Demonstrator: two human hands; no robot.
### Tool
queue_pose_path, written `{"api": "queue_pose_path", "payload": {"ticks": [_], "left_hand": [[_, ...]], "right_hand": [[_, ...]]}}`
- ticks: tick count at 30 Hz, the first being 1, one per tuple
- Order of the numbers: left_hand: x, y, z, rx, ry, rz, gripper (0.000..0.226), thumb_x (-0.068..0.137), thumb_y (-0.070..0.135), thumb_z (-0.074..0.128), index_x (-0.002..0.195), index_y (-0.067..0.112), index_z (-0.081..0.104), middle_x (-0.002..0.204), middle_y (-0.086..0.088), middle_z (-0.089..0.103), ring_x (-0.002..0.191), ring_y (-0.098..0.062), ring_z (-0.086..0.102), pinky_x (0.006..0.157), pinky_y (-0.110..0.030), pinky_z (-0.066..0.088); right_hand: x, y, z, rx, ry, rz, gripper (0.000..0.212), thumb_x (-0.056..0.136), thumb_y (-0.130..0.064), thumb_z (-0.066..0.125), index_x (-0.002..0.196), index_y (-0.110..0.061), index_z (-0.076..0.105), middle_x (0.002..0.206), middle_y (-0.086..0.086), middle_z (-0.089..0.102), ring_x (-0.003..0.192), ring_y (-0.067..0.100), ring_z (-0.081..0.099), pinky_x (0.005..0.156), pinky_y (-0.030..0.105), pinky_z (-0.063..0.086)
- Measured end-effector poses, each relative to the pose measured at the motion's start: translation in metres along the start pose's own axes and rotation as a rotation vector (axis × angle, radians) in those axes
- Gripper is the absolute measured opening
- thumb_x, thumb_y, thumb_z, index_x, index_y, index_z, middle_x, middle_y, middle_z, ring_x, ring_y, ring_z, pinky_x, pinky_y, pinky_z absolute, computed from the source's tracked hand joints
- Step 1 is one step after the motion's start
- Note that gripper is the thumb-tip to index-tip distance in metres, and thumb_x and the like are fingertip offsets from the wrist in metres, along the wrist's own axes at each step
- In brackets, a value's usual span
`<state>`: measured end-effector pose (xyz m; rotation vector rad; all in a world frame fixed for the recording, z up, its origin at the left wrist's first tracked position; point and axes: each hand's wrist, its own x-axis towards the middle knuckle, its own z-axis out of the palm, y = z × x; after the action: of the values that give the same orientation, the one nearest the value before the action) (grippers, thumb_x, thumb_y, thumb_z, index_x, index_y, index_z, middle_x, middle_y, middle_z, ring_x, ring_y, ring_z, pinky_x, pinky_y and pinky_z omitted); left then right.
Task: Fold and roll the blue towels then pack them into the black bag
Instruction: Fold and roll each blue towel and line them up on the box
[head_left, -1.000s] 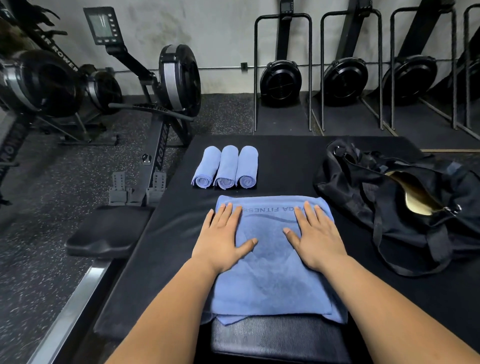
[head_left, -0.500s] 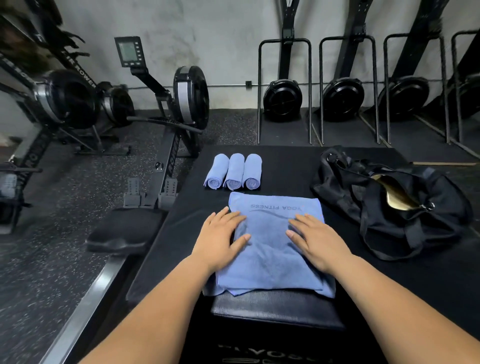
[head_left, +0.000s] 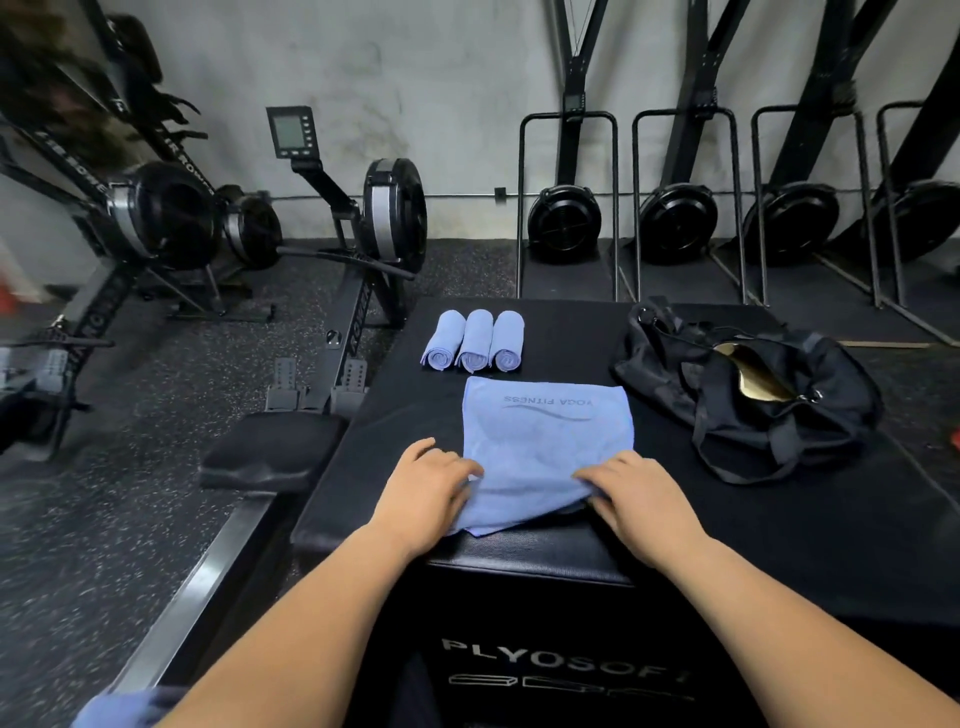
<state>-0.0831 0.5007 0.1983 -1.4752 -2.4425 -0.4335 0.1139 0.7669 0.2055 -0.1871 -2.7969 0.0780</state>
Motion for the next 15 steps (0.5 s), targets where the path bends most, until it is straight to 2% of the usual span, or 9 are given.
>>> {"api": "queue_pose_path", "payload": {"ticks": [2,4,6,9,11,12,14,15], "left_hand": [[0.007,0.003,-0.011,-0.16,0.026,-0.092,0.022,0.096,0.026,0.068,0.116,0.034,0.069,0.086,0.014,0.068,0.087,-0.013,0.064,0.105,-0.037,0.042],[0.018,0.007,-0.023,-0.387,0.054,-0.241,0.023,0.098,0.026,0.065,0.119,0.034,0.066,0.083,0.015,0.067,0.083,-0.01,0.061,0.089,-0.034,0.049],[0.028,0.008,-0.028,-0.403,0.063,-0.323,0.025,0.096,0.027,0.067,0.119,0.034,0.064,0.086,0.016,0.065,0.088,-0.012,0.059,0.085,-0.035,0.048],[0.035,0.007,-0.029,-0.123,0.068,-0.178,0.033,0.084,0.017,0.072,0.112,0.032,0.066,0.102,0.011,0.061,0.095,-0.021,0.055,0.084,-0.042,0.048],[0.033,0.012,-0.024,-0.061,0.063,0.033,0.032,0.077,0.011,0.062,0.1,0.031,0.068,0.102,0.01,0.061,0.092,-0.023,0.053,0.079,-0.043,0.047],[0.029,0.016,-0.021,-0.034,0.044,0.135,0.028,0.076,0.014,0.057,0.096,0.031,0.068,0.1,0.011,0.061,0.092,-0.023,0.052,0.08,-0.042,0.047],[0.02,0.021,-0.014,-0.004,-0.02,0.244,0.022,0.083,0.027,0.055,0.1,0.031,0.069,0.103,0.012,0.063,0.097,-0.02,0.055,0.093,-0.038,0.044],[0.016,0.02,-0.008,0.004,-0.044,0.251,0.023,0.087,0.036,0.057,0.106,0.032,0.069,0.107,0.013,0.064,0.101,-0.017,0.056,0.1,-0.037,0.042]], "right_hand": [[0.01,-0.002,-0.009,0.13,0.07,0.145,0.027,0.093,-0.032,0.072,0.12,-0.034,0.072,0.099,-0.002,0.074,0.096,0.027,0.066,0.081,0.041,0.053],[0.023,-0.001,-0.019,0.242,0.069,0.278,0.025,0.098,-0.041,0.064,0.121,-0.038,0.07,0.095,0.003,0.072,0.092,0.027,0.065,0.083,0.04,0.052],[0.034,0.004,-0.024,0.16,0.069,0.331,0.025,0.095,-0.043,0.067,0.118,-0.037,0.071,0.092,0.003,0.07,0.09,0.028,0.064,0.08,0.04,0.052],[0.039,0.009,-0.018,-0.034,0.119,0.269,0.029,0.077,-0.02,0.082,0.103,-0.03,0.074,0.093,-0.005,0.067,0.089,0.028,0.058,0.071,0.04,0.047],[0.036,0.002,-0.014,-0.055,0.149,0.137,0.03,0.07,-0.011,0.08,0.091,-0.031,0.072,0.089,-0.008,0.06,0.086,0.026,0.056,0.066,0.037,0.041],[0.033,-0.002,-0.011,-0.052,0.148,0.05,0.025,0.072,-0.014,0.078,0.088,-0.031,0.071,0.087,-0.008,0.059,0.085,0.025,0.056,0.065,0.036,0.039],[0.023,-0.008,-0.002,-0.023,0.081,-0.079,0.009,0.084,-0.036,0.071,0.092,-0.033,0.071,0.088,-0.011,0.059,0.087,0.022,0.056,0.069,0.036,0.041],[0.018,-0.01,0.003,-0.006,0.023,-0.094,0.019,0.087,-0.051,0.065,0.097,-0.036,0.071,0.091,-0.014,0.06,0.091,0.019,0.055,0.073,0.037,0.043]]}}
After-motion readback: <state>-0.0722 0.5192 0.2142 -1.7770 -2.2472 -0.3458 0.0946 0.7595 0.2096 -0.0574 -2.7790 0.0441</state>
